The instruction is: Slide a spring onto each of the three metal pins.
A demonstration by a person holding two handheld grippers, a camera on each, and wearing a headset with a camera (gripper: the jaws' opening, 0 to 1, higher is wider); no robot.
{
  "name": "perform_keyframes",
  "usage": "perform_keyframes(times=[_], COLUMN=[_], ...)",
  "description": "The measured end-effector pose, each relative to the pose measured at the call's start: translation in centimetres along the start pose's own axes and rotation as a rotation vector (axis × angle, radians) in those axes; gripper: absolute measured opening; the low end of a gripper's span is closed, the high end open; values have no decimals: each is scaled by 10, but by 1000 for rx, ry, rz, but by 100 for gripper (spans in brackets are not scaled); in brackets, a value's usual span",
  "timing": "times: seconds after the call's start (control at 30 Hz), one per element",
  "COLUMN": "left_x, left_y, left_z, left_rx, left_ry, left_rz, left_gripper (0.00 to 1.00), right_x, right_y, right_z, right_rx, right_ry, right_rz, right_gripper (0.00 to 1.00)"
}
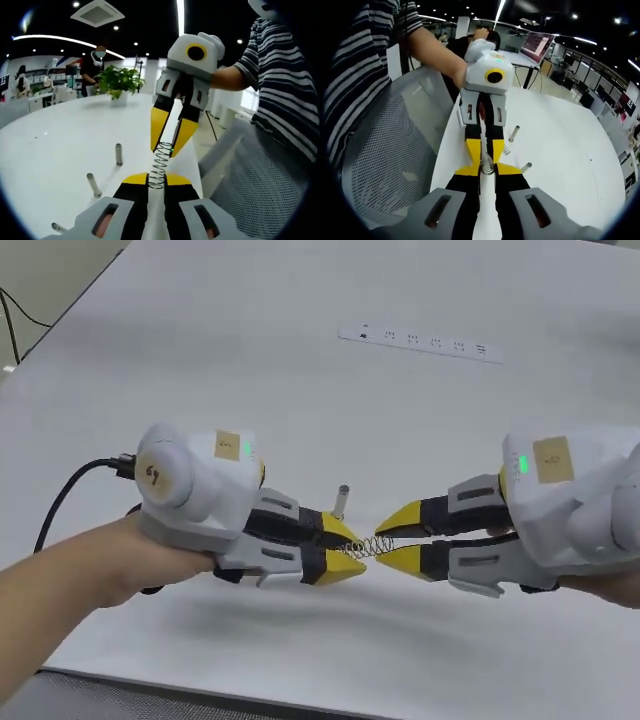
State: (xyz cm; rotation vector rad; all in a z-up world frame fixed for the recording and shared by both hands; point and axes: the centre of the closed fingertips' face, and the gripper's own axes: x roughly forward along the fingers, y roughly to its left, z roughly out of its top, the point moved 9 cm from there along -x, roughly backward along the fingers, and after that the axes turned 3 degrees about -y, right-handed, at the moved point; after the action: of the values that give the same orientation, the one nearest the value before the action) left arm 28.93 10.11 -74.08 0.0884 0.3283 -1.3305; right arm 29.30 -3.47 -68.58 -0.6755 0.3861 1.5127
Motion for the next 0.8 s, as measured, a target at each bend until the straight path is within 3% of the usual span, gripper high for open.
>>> perform_keyframes(times=[0.33,0.63,0.73,0.8], left_x=[3,5,2,-1], left_y=[1,2,3,2], left_z=[1,3,4,3], left_rx=[20,22,15,13], left_ry=[15,26,29,30], left_rz=[17,28,31,34], left_gripper=[3,3,3,3], right_x=[4,17,20,20], right_y=[0,4,3,4], right_z=[10,18,19,18], right_rx=[11,6,73,71], right_ry=[-53,-118,-169,-172], right_rz=[0,-57,-67,-72], right_gripper=[7,7,7,7])
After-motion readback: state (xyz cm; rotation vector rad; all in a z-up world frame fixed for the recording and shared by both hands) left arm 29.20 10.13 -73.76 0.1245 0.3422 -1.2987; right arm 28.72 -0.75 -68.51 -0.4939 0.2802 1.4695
